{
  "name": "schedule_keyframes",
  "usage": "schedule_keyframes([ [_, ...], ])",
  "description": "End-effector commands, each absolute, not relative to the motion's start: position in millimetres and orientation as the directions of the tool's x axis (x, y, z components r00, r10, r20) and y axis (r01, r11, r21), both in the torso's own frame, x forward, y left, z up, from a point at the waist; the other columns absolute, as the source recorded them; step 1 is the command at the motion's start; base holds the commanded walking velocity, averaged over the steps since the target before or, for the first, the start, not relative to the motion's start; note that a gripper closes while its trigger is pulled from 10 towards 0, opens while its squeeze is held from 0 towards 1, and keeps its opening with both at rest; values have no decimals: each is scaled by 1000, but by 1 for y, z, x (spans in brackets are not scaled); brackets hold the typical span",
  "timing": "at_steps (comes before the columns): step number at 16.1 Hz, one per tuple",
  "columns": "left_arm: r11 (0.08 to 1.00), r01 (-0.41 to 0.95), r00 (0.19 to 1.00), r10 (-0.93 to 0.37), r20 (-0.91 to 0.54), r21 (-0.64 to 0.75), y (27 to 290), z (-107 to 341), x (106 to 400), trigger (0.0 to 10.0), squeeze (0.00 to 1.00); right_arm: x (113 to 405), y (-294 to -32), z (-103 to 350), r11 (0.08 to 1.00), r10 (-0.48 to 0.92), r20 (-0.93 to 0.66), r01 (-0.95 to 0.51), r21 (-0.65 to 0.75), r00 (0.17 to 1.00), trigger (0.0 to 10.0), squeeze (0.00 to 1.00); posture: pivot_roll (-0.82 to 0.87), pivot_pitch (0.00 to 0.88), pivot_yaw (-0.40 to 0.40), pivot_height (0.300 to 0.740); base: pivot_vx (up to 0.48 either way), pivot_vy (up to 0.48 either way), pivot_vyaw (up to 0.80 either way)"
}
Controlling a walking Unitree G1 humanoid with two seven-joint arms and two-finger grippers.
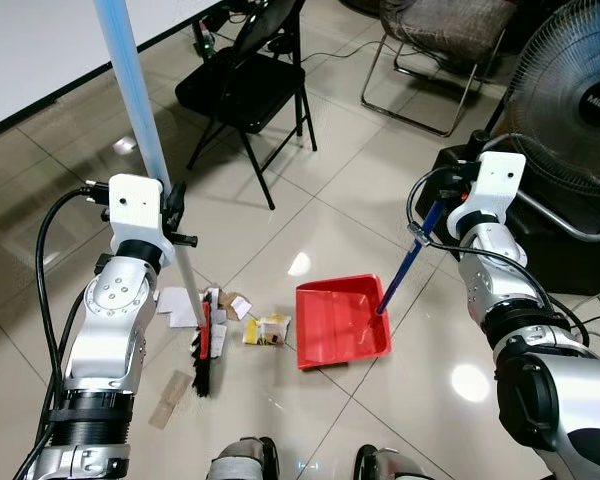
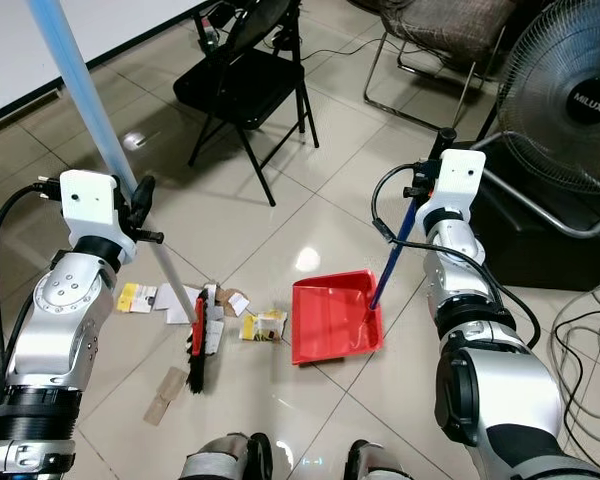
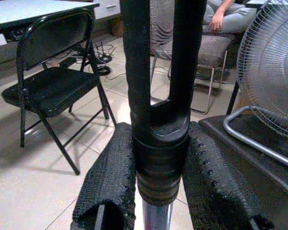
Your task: Sweep floor
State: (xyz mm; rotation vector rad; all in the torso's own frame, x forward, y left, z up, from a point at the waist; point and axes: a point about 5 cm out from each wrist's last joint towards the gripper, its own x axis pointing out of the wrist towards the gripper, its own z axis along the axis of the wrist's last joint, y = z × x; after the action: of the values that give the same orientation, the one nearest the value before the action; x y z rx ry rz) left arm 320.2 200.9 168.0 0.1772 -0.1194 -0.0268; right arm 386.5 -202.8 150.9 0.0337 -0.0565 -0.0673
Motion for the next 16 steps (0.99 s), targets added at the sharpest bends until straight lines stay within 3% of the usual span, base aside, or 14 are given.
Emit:
schedule_keyframes([
  [1,980,14,985,-48,163,200,202,180,321,10000,0,387,-203,158,996,-75,98,70,51,992,10000,0,55,142,58,740,352,0,0],
  [11,980,9,985,-42,166,199,203,179,320,10000,0,388,-199,158,997,-62,97,57,54,993,10000,0,55,142,53,740,369,0,0],
  [16,978,8,984,-44,171,207,203,180,320,10000,0,387,-202,156,997,-68,94,64,53,993,10000,0,54,155,55,740,0,0,0],
])
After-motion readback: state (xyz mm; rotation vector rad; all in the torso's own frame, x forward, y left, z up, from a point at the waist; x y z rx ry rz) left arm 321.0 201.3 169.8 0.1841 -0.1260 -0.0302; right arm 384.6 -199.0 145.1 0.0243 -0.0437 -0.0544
